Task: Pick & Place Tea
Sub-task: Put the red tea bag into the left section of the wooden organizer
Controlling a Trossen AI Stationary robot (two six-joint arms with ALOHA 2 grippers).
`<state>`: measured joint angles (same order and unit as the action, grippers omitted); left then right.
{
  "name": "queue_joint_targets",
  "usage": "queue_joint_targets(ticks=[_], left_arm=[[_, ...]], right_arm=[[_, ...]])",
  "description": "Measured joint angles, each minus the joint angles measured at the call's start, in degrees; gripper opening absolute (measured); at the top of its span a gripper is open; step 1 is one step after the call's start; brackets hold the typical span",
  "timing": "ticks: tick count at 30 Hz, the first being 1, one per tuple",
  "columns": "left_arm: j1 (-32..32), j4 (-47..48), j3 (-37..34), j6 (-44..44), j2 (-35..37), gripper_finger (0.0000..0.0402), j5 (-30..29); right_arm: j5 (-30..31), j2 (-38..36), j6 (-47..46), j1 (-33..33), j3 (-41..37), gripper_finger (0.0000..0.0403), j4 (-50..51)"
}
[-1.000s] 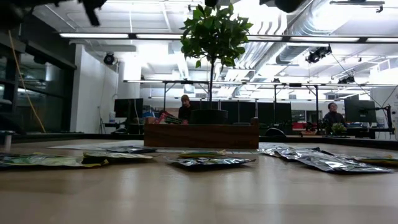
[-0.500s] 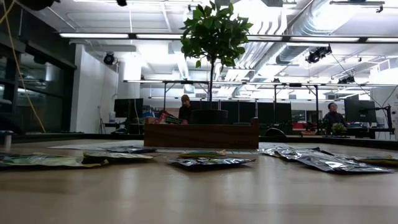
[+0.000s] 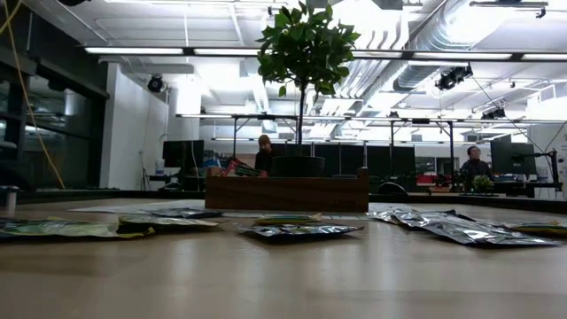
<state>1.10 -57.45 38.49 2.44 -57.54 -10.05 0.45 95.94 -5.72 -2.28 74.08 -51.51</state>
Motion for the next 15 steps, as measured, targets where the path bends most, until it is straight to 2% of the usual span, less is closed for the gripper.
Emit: queue_joint_targets(ticks=[10, 15], left_arm=[[0.0, 0.76, 0.23, -0.72, 0.7, 0.0216, 0.09], [0.0, 1.09, 0.23, -0.71, 0.72, 0.0184, 0.07]], right_arm=[[-0.02, 0.0, 0.0, 0.0, 0.0, 0.0, 0.29], [-0.02, 0.0, 0.0, 0.0, 0.0, 0.0, 0.27]])
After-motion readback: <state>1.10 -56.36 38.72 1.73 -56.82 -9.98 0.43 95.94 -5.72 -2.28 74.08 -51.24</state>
